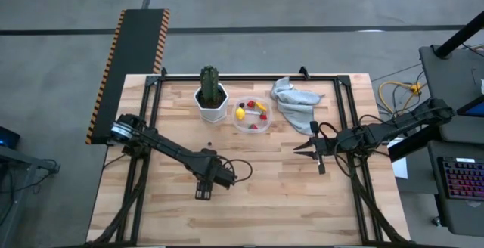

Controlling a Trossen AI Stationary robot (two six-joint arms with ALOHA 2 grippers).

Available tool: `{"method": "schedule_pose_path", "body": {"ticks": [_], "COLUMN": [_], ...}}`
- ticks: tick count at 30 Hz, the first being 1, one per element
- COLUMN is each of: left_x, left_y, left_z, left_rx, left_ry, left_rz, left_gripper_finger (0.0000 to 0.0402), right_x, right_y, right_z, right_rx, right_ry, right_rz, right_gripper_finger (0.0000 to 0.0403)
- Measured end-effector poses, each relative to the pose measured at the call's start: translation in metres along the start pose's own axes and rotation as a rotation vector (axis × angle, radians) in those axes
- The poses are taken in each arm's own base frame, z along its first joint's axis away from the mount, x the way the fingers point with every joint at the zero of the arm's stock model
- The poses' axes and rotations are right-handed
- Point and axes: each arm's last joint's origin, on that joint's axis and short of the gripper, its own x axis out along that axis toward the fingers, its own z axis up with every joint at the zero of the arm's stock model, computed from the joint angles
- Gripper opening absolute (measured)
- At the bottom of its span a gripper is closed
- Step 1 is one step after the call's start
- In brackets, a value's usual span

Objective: Pick and placing Produce into tupperware
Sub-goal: Put the black cherry into the transparent bin

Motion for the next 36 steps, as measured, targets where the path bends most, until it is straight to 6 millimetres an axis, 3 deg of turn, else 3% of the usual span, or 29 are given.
{"method": "schedule_pose_path", "body": {"ticks": [36], "left_x": [0.016], "left_y": [0.001], "left_z": [-0.004], "left_rx": [-0.001], "left_ry": [-0.02], "left_rz": [-0.014], "left_gripper_finger": [0.0187], "right_x": [0.0], "right_y": [0.0], "right_z": [0.0], "right_rx": [0.0], "right_ry": [0.001], "right_rz": [0.001], "right_gripper_finger": [0.0038]}}
